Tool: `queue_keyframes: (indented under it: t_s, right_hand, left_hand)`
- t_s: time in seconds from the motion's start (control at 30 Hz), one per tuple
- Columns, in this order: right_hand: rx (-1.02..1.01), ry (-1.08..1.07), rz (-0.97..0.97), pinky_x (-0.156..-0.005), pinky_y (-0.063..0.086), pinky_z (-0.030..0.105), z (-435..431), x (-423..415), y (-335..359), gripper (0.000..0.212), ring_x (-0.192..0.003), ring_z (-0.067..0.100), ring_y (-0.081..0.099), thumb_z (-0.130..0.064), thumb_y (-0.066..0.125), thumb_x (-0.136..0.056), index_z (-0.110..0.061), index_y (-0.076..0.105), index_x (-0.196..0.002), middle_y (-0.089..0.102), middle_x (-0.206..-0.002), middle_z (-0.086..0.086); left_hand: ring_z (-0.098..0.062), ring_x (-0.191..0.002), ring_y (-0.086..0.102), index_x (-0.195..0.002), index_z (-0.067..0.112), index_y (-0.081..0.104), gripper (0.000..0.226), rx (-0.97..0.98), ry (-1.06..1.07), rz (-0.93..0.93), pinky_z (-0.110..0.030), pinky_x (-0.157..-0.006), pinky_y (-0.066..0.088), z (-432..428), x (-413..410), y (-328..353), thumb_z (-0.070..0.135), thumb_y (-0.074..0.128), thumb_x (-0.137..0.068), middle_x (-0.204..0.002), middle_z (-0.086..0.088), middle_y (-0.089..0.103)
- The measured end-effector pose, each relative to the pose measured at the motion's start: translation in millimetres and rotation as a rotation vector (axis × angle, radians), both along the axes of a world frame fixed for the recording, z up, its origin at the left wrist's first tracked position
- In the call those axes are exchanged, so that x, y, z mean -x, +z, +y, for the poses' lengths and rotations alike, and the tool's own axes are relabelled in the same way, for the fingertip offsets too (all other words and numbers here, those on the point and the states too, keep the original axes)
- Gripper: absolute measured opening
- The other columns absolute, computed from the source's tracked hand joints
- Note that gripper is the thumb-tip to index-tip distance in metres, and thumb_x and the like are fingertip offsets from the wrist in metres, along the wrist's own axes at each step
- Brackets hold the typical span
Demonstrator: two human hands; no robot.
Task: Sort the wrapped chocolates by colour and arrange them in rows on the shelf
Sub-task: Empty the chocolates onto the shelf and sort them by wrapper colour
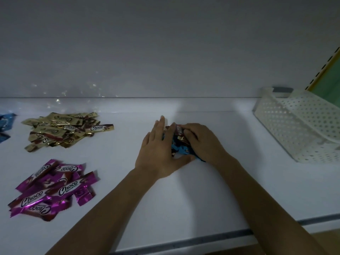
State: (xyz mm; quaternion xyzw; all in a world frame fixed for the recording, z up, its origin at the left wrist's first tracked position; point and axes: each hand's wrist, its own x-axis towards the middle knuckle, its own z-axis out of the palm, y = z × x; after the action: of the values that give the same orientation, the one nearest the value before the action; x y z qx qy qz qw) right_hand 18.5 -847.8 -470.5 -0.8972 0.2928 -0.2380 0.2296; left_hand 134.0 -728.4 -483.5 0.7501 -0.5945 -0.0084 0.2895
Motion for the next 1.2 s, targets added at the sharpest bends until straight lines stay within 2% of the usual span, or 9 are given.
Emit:
queue_keyframes:
  t_s: [0.2, 0.3, 0.4, 0.5, 0.6, 0.73, 0.83, 1.03, 1.2]
  right_hand:
    - [-0.336, 0.101, -0.265, -0.086, 0.044, 0.01, 17, -5, 10, 0.029, -0.099, -0.001, 0.058, -0.005, 0.037, -0.1, -0.015, 0.057, -0.117, 0.062, -0.111, -0.005]
    - [-0.459, 0.07, -0.336, -0.088, 0.05, 0.019, 14, -7, 11, 0.03, -0.103, 0.004, 0.06, -0.001, 0.037, -0.098, -0.016, 0.056, -0.116, 0.061, -0.113, -0.004]
    - [-0.372, 0.029, -0.306, -0.085, 0.045, 0.009, 14, -7, 11, 0.027, -0.099, -0.001, 0.058, -0.004, 0.039, -0.099, -0.019, 0.057, -0.112, 0.061, -0.112, -0.007]
    - [-0.239, -0.003, -0.189, -0.087, 0.046, 0.018, 14, -8, 8, 0.025, -0.098, 0.01, 0.059, -0.012, 0.04, -0.101, -0.013, 0.059, -0.116, 0.064, -0.111, 0.0]
    - [-0.16, -0.035, -0.194, -0.089, 0.044, 0.024, 13, -8, 6, 0.027, -0.1, 0.017, 0.058, -0.012, 0.039, -0.101, -0.009, 0.06, -0.116, 0.064, -0.11, 0.004]
    - [-0.285, -0.155, -0.298, -0.071, 0.042, 0.008, 12, -8, 11, 0.022, -0.086, 0.014, 0.058, -0.026, 0.041, -0.101, -0.014, 0.059, -0.104, 0.062, -0.095, -0.001]
    - [-0.419, -0.144, -0.33, -0.078, 0.055, 0.032, 15, -9, 11, 0.036, -0.087, 0.022, 0.065, -0.04, 0.038, -0.101, -0.011, 0.059, -0.103, 0.065, -0.094, 0.007]
    - [0.037, -0.045, -0.044, -0.104, 0.038, 0.037, 25, -11, 12, 0.079, -0.115, 0.015, 0.053, -0.075, 0.034, -0.075, -0.021, 0.057, -0.127, 0.061, -0.122, -0.001]
    - [0.115, 0.009, 0.227, -0.113, 0.019, 0.048, 28, -18, 5, 0.069, -0.123, 0.013, 0.042, -0.077, 0.051, -0.065, -0.033, 0.054, -0.118, 0.052, -0.126, -0.011]
  left_hand:
    - [-0.018, -0.149, 0.013, -0.155, 0.018, 0.003, 0.13, -0.012, -0.052, 0.026, -0.044, -0.12, 0.017, -1, 2, 1, 0.091, 0.043, -0.054, -0.16, 0.0, 0.02]
    - [-0.02, -0.13, 0.044, -0.152, 0.02, 0.025, 0.107, 0.083, -0.074, 0.01, -0.041, -0.107, 0.037, -2, -2, -2, 0.079, 0.047, -0.066, -0.141, 0.001, 0.05]
    - [-0.029, -0.107, 0.058, -0.129, 0.019, 0.059, 0.067, 0.189, -0.069, -0.092, -0.042, -0.083, 0.052, -5, -6, -4, 0.06, 0.048, -0.077, -0.121, -0.005, 0.062]
    - [-0.029, -0.078, 0.059, -0.11, 0.013, 0.07, 0.048, 0.292, -0.096, -0.274, -0.031, -0.054, 0.051, -11, -10, -2, 0.045, 0.048, -0.082, -0.097, -0.009, 0.066]
    - [-0.026, -0.069, 0.059, -0.106, 0.012, 0.071, 0.044, 0.283, -0.125, -0.333, -0.029, -0.047, 0.046, -18, -19, 1, 0.041, 0.045, -0.087, -0.088, -0.008, 0.065]
    - [-0.021, -0.064, 0.057, -0.112, 0.014, 0.059, 0.032, 0.227, -0.031, -0.069, -0.039, -0.052, 0.052, -13, -21, 8, 0.034, 0.038, -0.096, -0.086, -0.004, 0.061]
    - [-0.015, -0.051, 0.059, -0.116, 0.025, 0.053, 0.021, 0.19, 0.07, 0.138, -0.036, -0.049, 0.053, -10, -19, 16, 0.03, 0.038, -0.103, -0.083, 0.003, 0.064]
    - [-0.023, -0.075, 0.065, -0.121, 0.02, 0.057, 0.029, 0.369, 0.2, 0.557, -0.049, -0.07, 0.055, -10, -32, 13, 0.035, 0.04, -0.102, -0.083, -0.005, 0.067]
    - [-0.014, -0.068, 0.06, -0.119, 0.02, 0.059, 0.027, 0.388, 0.166, 0.596, -0.025, -0.064, 0.048, -5, -27, 20, 0.032, 0.041, -0.103, -0.084, -0.001, 0.064]
